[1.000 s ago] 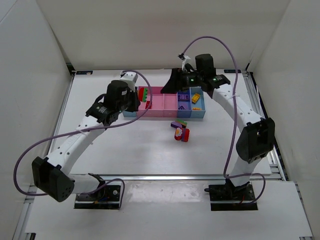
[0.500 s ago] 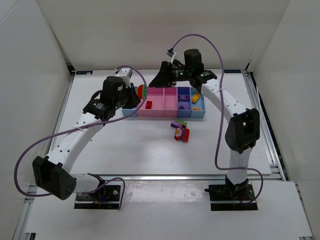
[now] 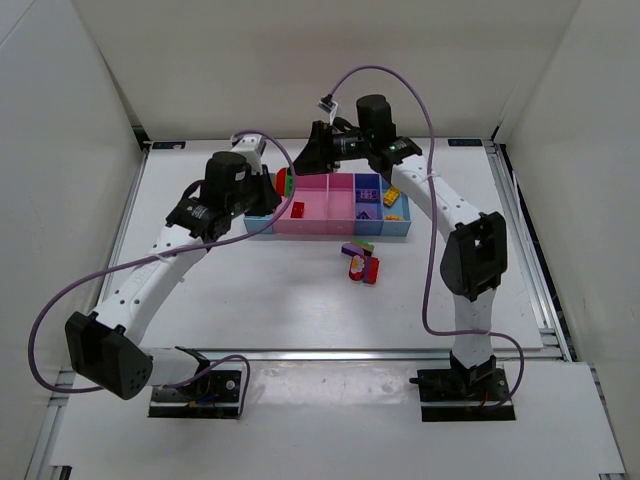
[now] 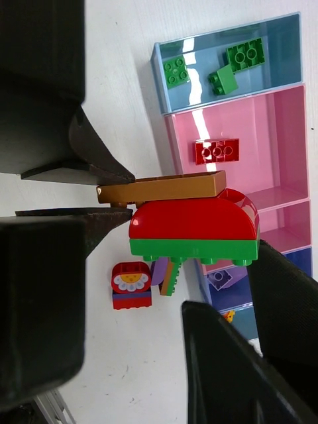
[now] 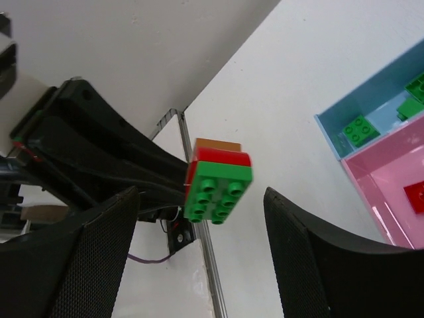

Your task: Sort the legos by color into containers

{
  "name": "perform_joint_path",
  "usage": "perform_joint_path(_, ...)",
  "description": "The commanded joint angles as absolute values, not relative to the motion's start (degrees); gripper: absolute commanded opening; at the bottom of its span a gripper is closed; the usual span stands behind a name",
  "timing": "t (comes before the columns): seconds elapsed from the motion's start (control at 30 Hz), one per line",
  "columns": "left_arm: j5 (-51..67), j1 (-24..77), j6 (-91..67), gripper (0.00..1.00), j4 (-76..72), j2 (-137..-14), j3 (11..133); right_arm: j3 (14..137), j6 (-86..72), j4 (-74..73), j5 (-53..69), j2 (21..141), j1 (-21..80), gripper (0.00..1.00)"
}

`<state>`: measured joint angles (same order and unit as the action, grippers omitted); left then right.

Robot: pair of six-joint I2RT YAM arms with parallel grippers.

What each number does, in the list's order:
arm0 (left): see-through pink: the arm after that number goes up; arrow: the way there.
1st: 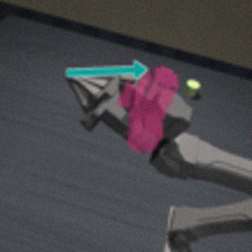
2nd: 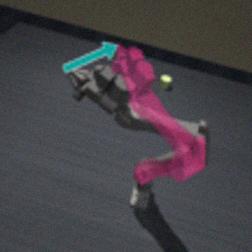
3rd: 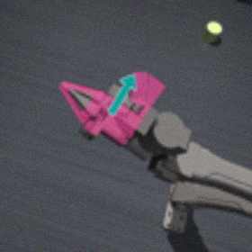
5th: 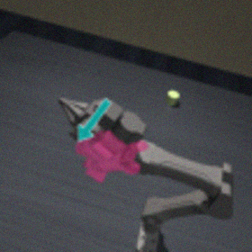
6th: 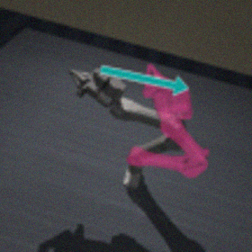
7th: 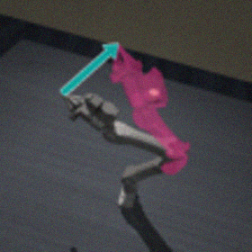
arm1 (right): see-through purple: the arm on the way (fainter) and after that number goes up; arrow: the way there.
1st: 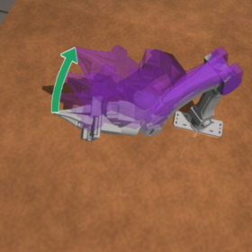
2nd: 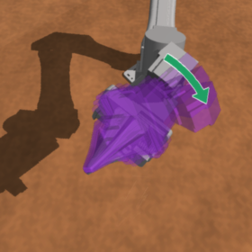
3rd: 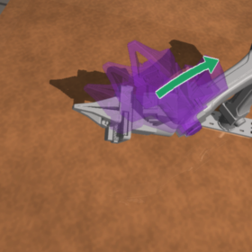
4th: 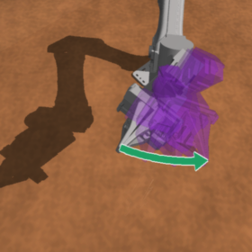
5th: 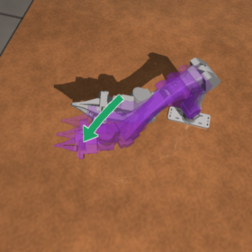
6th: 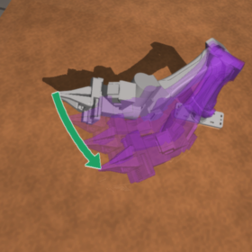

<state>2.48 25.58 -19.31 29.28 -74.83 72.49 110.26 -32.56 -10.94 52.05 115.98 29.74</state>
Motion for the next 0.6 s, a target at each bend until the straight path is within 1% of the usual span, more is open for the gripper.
perform_joint_path(0.0,3.08,25.4,-18.28,0.1,27.6,-74.88,74.71,113.38,-31.64,-7.48,55.8,116.89,30.5,0.79)
perform_joint_path(0.5,3.43,25.4,-17.49,0.1,26.46,-75.41,75.67,114.87,-32.43,-6.94,56.34,119.88,31.73,0.78)
perform_joint_path(0.53,3.6,25.4,-17.49,0.1,26.46,-75.41,75.67,114.87,-32.43,-6.6,56.34,120.06,31.73,0.77)
perform_joint_path(0.57,3.6,25.4,-17.32,0.1,26.46,-75.32,75.67,114.96,-32.52,-6.59,56.34,120.15,31.82,0.73)
